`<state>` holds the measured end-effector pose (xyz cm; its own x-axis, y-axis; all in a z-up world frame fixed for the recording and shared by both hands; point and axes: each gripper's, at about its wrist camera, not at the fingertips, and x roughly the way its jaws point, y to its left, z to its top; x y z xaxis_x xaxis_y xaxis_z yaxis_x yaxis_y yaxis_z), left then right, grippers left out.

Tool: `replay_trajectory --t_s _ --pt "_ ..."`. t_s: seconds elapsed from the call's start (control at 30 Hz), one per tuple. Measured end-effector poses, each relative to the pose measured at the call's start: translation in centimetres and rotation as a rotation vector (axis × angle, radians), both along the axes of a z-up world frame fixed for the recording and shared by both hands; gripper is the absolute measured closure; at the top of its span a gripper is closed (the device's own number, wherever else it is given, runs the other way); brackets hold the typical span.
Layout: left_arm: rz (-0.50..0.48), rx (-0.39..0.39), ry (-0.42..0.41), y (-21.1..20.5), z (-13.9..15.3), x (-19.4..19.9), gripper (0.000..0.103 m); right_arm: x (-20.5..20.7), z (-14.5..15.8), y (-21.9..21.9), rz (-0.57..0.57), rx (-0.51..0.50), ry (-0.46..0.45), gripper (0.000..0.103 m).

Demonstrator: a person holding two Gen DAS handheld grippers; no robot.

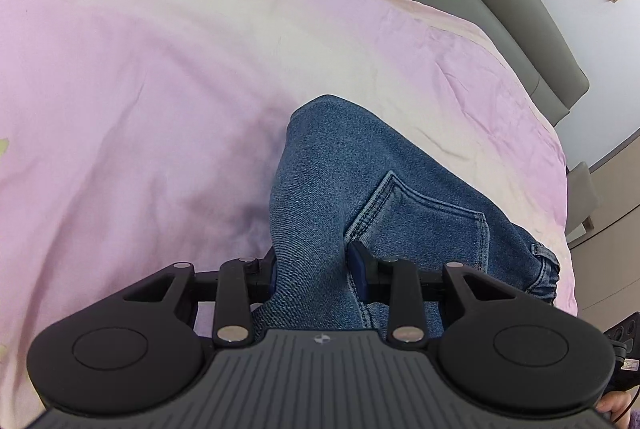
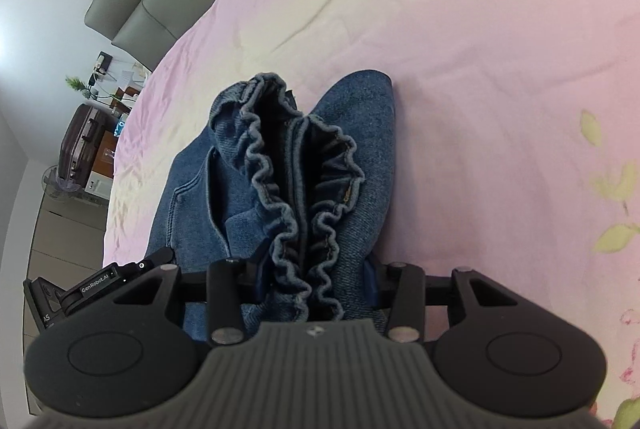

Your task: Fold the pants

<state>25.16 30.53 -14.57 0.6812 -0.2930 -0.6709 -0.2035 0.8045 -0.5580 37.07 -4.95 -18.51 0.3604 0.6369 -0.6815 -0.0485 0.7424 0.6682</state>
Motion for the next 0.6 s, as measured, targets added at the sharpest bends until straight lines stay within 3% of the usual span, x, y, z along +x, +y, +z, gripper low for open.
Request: replay_trajectory --t_s 0.17,0.27,0.33,0.43,0.6 --pt "0.006 0.082 0.004 -0.9 -0.5 -0.2 0.060 0.9 -1.4 1.0 -0.009 -0.019 0.020 0.055" --pt "0.040 0.083 0.013 -1.0 0.2 -0.4 0.055 0.9 -1.4 1.4 -0.026 -0.036 0.025 0.049" --pt "0.057 0.131 0.022 -1.4 1.0 -0.4 0.048 0.6 -0.6 1.7 -0.014 -0.087 0.005 0.040" --pt "0.109 0.258 0.022 -2.4 2.7 -1.2 0.047 -0.2 1.1 1.7 0.003 -0.145 -0.035 0.037" --pt "0.139 0.327 -0.047 -4.1 7.0 -3.4 0.039 -1.7 5.0 1.3 0.009 -0.224 -0.135 0.033"
